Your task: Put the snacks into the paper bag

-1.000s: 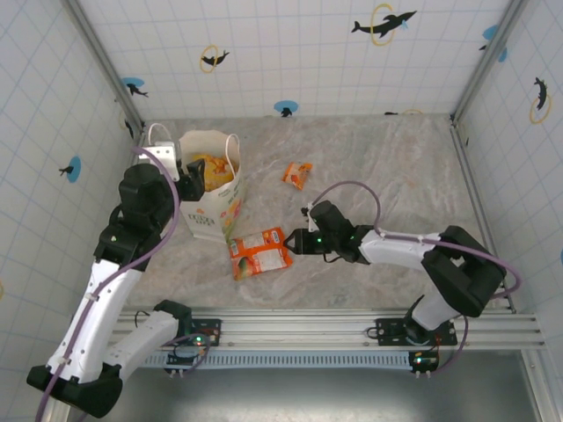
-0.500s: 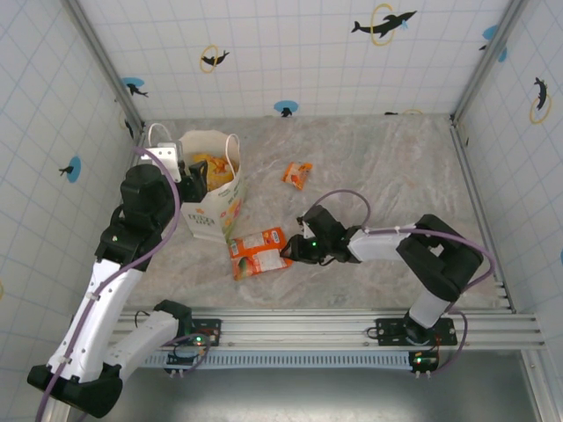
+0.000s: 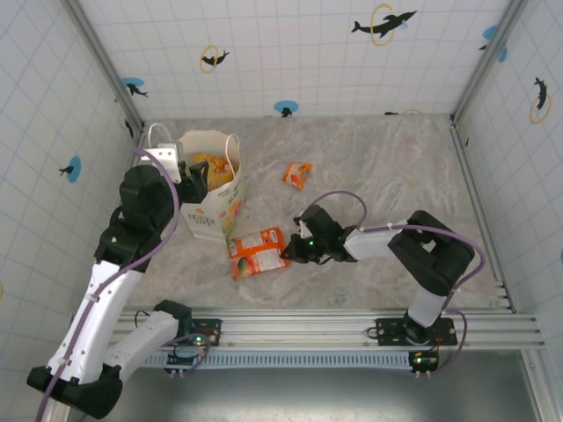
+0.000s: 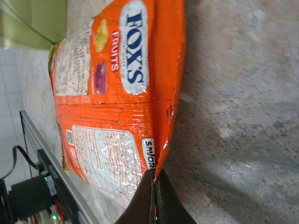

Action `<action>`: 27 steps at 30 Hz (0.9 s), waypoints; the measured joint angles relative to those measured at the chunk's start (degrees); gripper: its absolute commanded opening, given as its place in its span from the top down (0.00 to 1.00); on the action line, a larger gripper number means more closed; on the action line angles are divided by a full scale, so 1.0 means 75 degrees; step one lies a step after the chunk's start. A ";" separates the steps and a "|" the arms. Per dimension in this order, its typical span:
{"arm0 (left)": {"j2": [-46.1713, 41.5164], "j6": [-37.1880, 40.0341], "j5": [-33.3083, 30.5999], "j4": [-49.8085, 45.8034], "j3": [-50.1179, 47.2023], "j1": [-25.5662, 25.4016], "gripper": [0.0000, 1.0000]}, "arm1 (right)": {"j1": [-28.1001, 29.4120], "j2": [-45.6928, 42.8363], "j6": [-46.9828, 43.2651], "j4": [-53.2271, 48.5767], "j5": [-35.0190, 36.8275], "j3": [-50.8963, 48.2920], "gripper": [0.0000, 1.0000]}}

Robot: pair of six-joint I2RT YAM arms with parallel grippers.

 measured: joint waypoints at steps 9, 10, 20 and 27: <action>-0.0251 0.0396 0.0425 0.0154 -0.0058 0.0000 0.37 | 0.0000 -0.1253 -0.1390 -0.1209 0.1067 0.0079 1.00; -0.0245 0.0440 0.0495 0.0198 -0.0070 0.0000 0.36 | 0.0000 -0.1413 -0.1682 -0.1431 0.1230 0.0143 1.00; -0.0245 0.1058 0.1979 0.0519 -0.0134 0.0000 0.26 | 0.0000 -0.2681 -0.4849 -0.3357 0.2827 0.1003 1.00; -0.0224 0.1413 0.3005 0.0810 -0.0300 0.0000 0.23 | 0.0000 -0.3360 -0.7003 -0.4077 0.3421 0.1349 1.00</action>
